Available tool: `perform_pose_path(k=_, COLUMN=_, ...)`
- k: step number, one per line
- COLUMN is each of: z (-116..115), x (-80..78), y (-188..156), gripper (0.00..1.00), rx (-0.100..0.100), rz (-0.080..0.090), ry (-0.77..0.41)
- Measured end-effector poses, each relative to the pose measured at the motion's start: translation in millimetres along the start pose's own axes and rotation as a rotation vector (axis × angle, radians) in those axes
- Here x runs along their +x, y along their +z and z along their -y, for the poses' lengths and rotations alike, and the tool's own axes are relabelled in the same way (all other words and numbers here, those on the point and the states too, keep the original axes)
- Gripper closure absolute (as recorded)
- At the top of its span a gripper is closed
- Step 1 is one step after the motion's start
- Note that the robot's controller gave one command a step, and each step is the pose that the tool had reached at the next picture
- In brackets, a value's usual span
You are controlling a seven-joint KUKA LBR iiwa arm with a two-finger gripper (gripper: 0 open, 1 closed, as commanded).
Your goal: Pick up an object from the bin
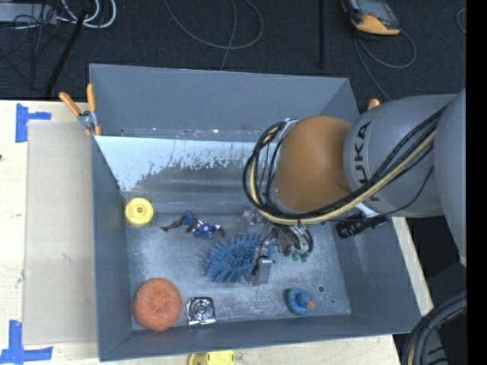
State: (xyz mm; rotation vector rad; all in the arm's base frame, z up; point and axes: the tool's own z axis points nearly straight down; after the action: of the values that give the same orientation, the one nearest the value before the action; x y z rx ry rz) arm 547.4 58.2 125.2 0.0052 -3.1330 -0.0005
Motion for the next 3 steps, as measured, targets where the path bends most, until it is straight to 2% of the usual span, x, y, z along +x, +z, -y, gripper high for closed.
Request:
perform_pose_path(k=1, z=0, x=0.1, y=-2, gripper=0.0, rx=0.0, rz=0.001, ry=0.0)
perform_pose_path(k=3, z=-26, x=12.7, y=-48, gripper=0.0, rx=0.002, rz=0.002, ry=-0.204)
